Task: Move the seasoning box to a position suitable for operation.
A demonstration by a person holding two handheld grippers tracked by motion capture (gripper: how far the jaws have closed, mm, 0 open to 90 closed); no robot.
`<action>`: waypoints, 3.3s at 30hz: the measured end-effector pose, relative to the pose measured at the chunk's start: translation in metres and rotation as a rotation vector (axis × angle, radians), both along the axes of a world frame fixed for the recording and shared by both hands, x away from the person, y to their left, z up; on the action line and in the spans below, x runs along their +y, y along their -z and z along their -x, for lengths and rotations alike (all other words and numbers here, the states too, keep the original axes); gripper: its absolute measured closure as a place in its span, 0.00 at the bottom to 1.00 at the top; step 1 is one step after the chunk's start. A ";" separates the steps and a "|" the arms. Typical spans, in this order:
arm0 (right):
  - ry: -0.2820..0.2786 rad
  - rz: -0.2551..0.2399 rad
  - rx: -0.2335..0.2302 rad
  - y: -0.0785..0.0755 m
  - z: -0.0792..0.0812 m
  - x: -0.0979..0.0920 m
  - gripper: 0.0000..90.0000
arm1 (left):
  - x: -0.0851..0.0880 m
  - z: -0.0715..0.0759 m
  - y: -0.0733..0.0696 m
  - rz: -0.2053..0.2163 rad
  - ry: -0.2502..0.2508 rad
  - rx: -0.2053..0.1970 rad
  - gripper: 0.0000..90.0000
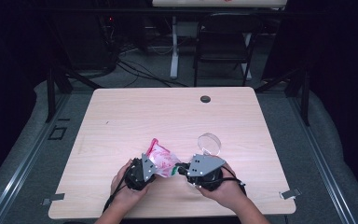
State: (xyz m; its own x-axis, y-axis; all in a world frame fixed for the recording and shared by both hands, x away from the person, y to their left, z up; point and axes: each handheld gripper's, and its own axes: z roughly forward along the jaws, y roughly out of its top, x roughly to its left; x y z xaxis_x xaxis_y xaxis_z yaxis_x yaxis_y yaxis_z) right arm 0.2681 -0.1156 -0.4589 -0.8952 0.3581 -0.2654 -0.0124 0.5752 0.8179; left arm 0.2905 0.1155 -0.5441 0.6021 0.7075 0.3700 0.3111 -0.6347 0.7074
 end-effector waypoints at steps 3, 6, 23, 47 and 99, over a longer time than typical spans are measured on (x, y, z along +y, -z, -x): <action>0.001 0.012 -0.011 0.000 0.001 0.000 0.94 | -0.001 0.001 0.001 -0.007 0.000 -0.003 0.63; 0.002 0.032 -0.041 0.001 0.003 0.002 0.95 | -0.001 0.000 0.001 -0.010 -0.001 -0.007 0.63; 0.003 0.045 -0.035 -0.001 0.007 0.000 1.00 | -0.002 0.001 -0.006 -0.045 0.001 -0.060 0.63; 0.051 -0.024 0.005 -0.007 -0.001 -0.019 1.00 | -0.015 -0.008 -0.027 -0.162 0.024 -0.181 0.63; 0.115 -0.057 0.044 -0.008 -0.011 -0.041 1.00 | -0.036 -0.013 -0.042 -0.332 0.090 -0.276 0.63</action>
State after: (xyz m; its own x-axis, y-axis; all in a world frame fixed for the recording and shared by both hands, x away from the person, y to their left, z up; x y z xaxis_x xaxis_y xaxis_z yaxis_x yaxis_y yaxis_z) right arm 0.2795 -0.1569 -0.4514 -0.8579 0.4720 -0.2029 0.0878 0.5238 0.8473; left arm 0.3037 0.0793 -0.5022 0.5028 0.4727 0.7237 0.0726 -0.8574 0.5096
